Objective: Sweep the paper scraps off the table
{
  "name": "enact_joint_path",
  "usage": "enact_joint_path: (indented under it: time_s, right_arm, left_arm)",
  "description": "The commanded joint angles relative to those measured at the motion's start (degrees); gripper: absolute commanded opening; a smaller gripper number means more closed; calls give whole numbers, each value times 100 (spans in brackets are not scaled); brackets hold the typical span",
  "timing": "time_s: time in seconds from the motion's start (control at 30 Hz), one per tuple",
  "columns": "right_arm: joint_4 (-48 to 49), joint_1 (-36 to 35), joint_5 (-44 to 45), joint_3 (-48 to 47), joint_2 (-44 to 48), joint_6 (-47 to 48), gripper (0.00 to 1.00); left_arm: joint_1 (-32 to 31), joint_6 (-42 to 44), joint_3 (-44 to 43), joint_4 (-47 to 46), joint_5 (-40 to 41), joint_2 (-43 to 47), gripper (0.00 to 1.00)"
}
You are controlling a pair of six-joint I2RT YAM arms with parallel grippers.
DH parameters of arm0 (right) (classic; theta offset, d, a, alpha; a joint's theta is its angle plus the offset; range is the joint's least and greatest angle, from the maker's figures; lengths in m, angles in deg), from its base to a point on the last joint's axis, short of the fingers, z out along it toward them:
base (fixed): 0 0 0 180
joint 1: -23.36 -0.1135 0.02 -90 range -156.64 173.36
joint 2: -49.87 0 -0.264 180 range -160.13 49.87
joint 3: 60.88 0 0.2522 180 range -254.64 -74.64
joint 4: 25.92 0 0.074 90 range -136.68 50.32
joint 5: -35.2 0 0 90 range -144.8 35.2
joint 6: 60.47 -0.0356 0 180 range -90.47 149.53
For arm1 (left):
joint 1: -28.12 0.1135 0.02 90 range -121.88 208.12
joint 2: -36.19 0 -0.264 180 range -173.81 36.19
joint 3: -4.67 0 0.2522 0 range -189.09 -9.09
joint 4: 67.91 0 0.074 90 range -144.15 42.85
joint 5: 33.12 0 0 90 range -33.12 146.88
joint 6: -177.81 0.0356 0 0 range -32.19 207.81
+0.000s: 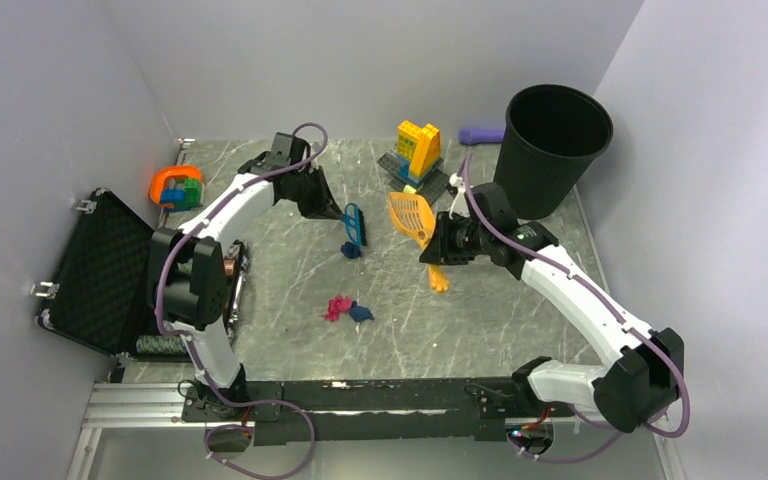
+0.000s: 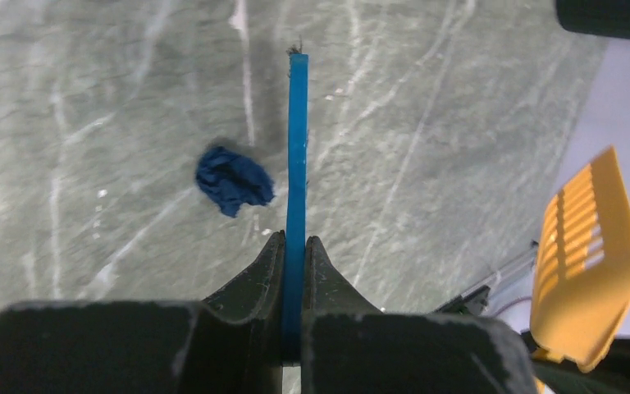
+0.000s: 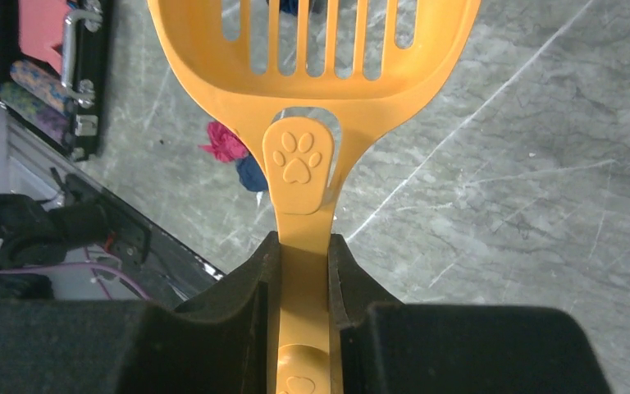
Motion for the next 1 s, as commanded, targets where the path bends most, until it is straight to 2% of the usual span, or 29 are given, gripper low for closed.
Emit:
enact_joint_path:
  time_s: [0.0,0.13,0.3,0.5,0.63,0.83,0.97]
  right_arm:
    - [-216,-368,493,87,128,221,0]
    - [-564,-865,828,-29,-197,345,0]
    - [-1100,-1776,1380,-314,-764,367,0]
    - [-1896,-2886,1771,-544,-1481,181,0]
    - [-2133,-3354,1883,-330,-1310,-106,0]
    - [-2167,-3491,1417,112,-507,-369,0]
    - [-2326,-3639,1166,188,-309,-396,0]
  left_arm:
    - [17,-83,25,487,938,31,0]
    - [25,143,439,955,1293,187,0]
    - [10,456,1064,1075,1020,1082,0]
    - [13,1017,797,1469,619,1971,0]
    - [21,1193,567,1795,796,2240,0]
    - [18,1567,529,2136,1170,2237,0]
    - [19,1792,551,2317,1586,2263,0]
